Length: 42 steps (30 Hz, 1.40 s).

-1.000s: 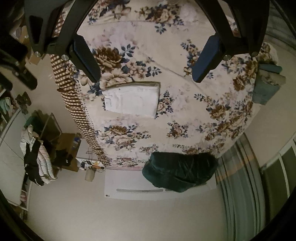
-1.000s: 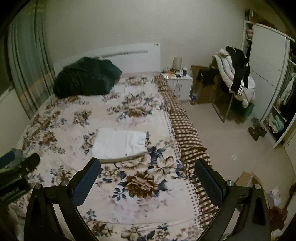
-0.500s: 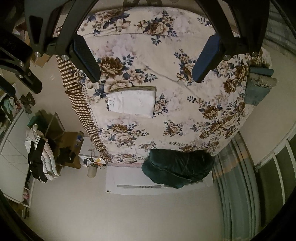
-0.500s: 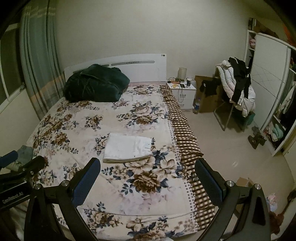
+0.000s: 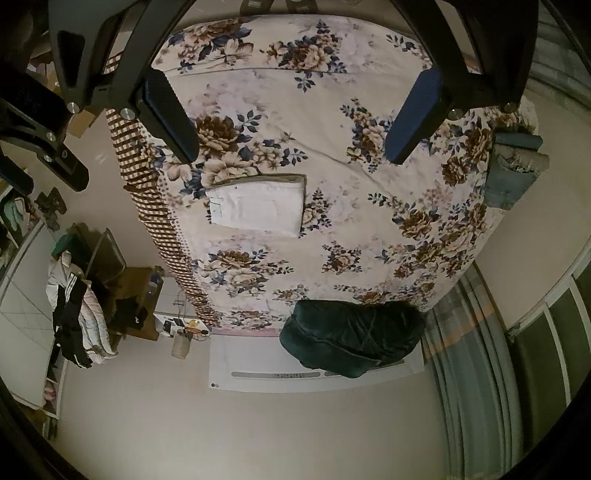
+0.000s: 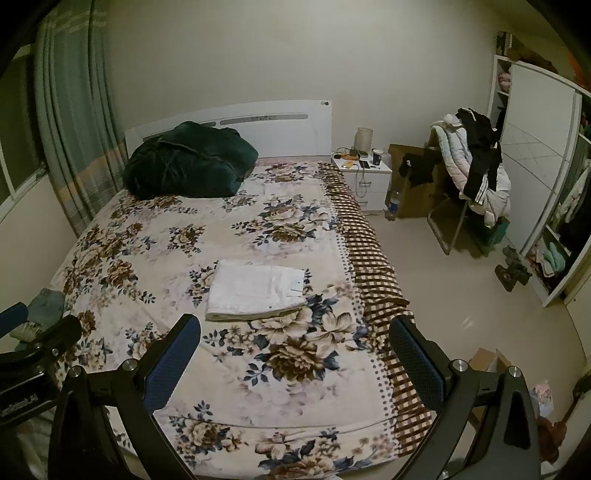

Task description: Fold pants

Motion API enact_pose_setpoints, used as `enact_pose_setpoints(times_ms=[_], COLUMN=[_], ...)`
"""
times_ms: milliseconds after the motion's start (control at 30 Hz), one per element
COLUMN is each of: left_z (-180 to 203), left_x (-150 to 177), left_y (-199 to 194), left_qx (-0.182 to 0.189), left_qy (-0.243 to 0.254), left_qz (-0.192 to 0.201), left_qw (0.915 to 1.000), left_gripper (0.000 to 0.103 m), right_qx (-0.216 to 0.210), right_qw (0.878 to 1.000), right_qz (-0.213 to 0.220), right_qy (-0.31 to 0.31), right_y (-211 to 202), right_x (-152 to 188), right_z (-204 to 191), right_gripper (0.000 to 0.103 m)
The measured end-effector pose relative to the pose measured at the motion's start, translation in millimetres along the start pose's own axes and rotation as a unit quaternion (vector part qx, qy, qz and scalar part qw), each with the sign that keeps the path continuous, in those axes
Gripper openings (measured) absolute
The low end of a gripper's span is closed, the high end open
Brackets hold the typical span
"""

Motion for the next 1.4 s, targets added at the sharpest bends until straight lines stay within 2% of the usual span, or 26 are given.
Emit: enact_pose_setpoints(times_ms=[533, 1400], left_z=[-6.8, -6.9], left_x=[0.7, -2.3], left_y=[2.9, -2.8], left_qx=[-0.004, -0.011], left_qy=[-0.003, 0.002], left_qz=[-0.006, 0.009], left_qw=[1.0, 0.9999], left_gripper=[0.103, 0.103], right_qx=[-0.005, -0.009], right_qw=[1.0, 1.0], right_qz=[-0.004, -0.007], right_qy=[-0.003, 0.004], right_y=[10.9, 14.8], right_x=[5.1, 13.3], right_z=[-7.5, -8.9], right_gripper=[0.103, 0.103])
Point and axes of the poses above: each gripper's, at about its wrist camera, not at the fingertips, and y roughly the way its jaws point, z to its right, x to its underside, the point moved 9 cm from there along y, roughly the way its jaws point, and after that the axes turned 5 degrees about -y, right-handed, at the moved point
